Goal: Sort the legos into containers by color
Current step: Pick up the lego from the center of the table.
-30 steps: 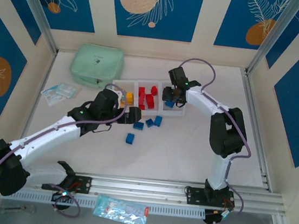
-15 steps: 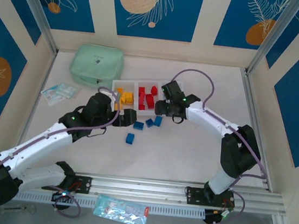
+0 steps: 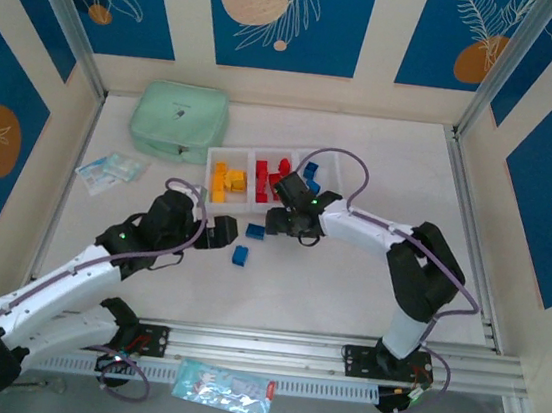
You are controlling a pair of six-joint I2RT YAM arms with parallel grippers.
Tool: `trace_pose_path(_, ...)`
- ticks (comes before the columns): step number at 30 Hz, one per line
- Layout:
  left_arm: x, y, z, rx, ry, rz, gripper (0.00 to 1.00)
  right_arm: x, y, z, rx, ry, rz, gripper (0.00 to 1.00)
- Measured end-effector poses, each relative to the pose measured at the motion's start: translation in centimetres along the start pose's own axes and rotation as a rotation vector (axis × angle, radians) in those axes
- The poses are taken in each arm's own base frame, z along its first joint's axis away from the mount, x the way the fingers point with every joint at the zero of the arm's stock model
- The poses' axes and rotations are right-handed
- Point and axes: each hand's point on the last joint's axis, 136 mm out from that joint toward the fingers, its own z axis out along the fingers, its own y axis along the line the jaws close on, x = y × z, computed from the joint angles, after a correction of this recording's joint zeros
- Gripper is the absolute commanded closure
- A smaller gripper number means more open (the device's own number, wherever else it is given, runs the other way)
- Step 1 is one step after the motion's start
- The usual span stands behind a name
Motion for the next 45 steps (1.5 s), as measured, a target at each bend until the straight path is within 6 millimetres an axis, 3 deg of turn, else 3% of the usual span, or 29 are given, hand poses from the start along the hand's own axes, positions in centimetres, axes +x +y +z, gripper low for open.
trace_pose_path(9, -0.1, 0.1, -0.3, -0.002, -0.012, -0.007, 0.01, -0.8, -1.2, 1.1, 0.037, -0.002, 0.056, 0.22)
trace_pose_path(21, 0.2, 0.4, 0.1, -0.017, 0.004, -0.008, 0.01, -1.9, -3.5, 2.9, 0.078, 0.004, 0.13, 0.38)
trace_pose_path(33, 0.5, 0.7, 0.8, -0.036, 0.026, -0.008, 0.01, -2.0, -3.5, 3.1, 0.051, 0.009, 0.13, 0.64)
trace_pose_path(41, 0.7, 0.9, 1.1, -0.042, 0.038, 0.0, 0.01, -1.3, -3.8, 2.2, 0.038, 0.008, 0.106, 0.71)
trace_pose_path(45, 0.6, 0.5, 1.0, -0.037, 0.046, 0.003, 0.01, -1.2, -4.0, 0.2, 0.023, -0.014, 0.093, 0.72)
